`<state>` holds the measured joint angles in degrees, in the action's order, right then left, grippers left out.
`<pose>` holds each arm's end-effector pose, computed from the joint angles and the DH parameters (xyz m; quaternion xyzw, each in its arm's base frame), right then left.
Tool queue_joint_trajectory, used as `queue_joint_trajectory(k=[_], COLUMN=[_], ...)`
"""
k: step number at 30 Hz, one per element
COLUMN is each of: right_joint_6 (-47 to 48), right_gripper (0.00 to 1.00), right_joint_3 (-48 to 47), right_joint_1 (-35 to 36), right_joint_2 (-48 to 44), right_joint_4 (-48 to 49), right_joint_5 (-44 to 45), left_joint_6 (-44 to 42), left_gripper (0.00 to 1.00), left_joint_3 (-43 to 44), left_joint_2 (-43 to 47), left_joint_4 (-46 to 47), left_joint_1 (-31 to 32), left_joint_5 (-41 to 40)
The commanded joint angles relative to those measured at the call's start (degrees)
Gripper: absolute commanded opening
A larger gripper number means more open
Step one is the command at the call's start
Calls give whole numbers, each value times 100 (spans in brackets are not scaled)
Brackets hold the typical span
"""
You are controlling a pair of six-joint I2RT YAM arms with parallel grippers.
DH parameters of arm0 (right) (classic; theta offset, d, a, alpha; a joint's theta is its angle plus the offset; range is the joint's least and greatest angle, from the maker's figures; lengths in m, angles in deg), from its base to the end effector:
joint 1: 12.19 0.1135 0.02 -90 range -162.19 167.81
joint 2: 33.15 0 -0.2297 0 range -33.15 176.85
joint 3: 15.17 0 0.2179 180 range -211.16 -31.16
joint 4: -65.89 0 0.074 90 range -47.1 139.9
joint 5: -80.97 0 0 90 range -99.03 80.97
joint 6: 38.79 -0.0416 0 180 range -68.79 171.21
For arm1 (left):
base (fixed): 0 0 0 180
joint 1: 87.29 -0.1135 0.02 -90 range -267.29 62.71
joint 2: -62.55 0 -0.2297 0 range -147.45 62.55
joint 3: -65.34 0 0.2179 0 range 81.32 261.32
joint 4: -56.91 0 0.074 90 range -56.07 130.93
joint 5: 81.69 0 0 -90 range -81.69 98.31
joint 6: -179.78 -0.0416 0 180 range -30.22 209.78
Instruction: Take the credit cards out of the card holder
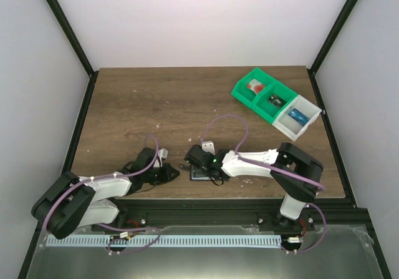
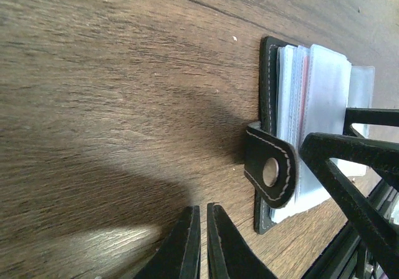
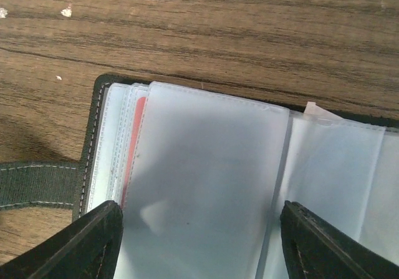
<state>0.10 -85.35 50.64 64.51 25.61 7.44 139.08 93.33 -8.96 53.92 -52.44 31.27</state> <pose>0.1416 0.2500 0.1352 -0.0717 0.9689 0.0834 0.2219 0.1405 -0.1176 0.0998 -0.0413 0.9123 -0.3805 0.1456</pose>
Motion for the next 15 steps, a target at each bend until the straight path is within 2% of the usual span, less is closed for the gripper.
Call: queue_joint_trajectory(k=[1, 6, 9, 12, 15], right_joint_6=[-73, 12, 35, 46, 51], right_gripper=[68, 59, 55, 53, 51], right_joint_3=[78, 86, 196, 242, 249], right_joint_1=[45, 45, 45, 45, 45], right_joint_2=[-46, -123, -142, -119, -115], right_joint_4=[-119, -48, 108, 221, 253], right_joint_5=[123, 133, 70, 21, 63], left_joint_6=[-44, -13, 65, 300, 626], left_gripper=[8, 9, 15, 17, 20], left_joint_3=[-105, 209, 480, 516, 403], left_joint_2=[27, 515, 988, 1339, 1431], left_joint_4=[-486, -888, -1111, -868, -221], left_joint_1=[-13, -9, 15, 32, 67], left_joint_5=[-206, 14, 177, 349, 498])
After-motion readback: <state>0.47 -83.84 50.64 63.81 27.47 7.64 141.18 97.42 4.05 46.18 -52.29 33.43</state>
